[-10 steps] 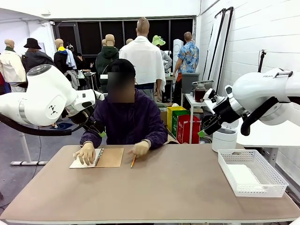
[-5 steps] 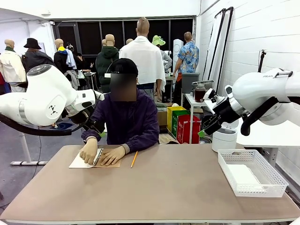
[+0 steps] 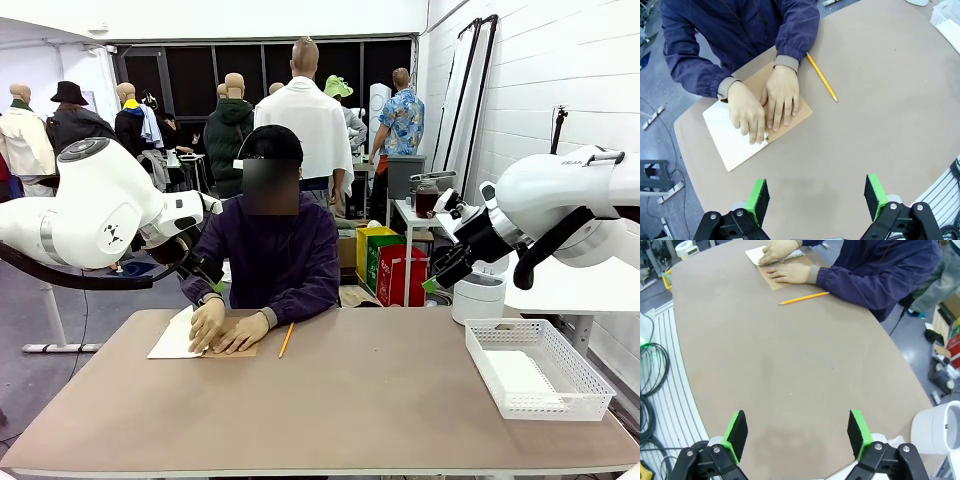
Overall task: Sort the paper based on its condition.
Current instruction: If a person hands you a paper, place it in the Organizing basket , and if it's crumpled, put it in the Trash can.
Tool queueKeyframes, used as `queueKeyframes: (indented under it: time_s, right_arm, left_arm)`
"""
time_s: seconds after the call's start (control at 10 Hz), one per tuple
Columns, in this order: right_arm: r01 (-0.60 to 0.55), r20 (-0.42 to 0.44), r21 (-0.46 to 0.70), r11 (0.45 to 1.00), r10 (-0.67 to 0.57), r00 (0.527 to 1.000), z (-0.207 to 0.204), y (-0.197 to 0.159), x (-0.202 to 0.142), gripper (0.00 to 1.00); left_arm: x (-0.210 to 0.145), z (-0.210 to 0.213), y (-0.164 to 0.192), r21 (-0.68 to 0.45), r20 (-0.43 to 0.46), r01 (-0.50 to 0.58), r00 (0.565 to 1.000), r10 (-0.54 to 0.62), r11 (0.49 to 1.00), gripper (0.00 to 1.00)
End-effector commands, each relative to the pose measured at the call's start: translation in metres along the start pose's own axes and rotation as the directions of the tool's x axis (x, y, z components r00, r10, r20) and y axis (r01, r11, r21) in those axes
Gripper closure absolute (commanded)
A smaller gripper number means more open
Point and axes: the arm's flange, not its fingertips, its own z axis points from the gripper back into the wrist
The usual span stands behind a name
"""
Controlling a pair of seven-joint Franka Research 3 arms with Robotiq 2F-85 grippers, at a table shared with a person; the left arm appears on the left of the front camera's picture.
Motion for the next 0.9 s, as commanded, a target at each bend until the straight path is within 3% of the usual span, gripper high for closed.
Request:
queueKeyframes:
  time_s: [0.0,0.8]
  right_arm:
    - [0.002,0.002,0.002,1.000,-0.002,1.000,0.0003,-0.0003,-0.0006,0.00]
    - [0.002,0.002,0.002,1.000,-0.002,1.000,0.0003,-0.0003,-0.0006,0.00]
  left_arm:
    - [0.0004,-0.0001,0.0007,-0.002,0.000,-0.001,1.000,0.001,1.000,0.00]
    - [0.0004,-0.0001,0.0007,-0.002,0.000,-0.001,1.000,0.001,1.000,0.00]
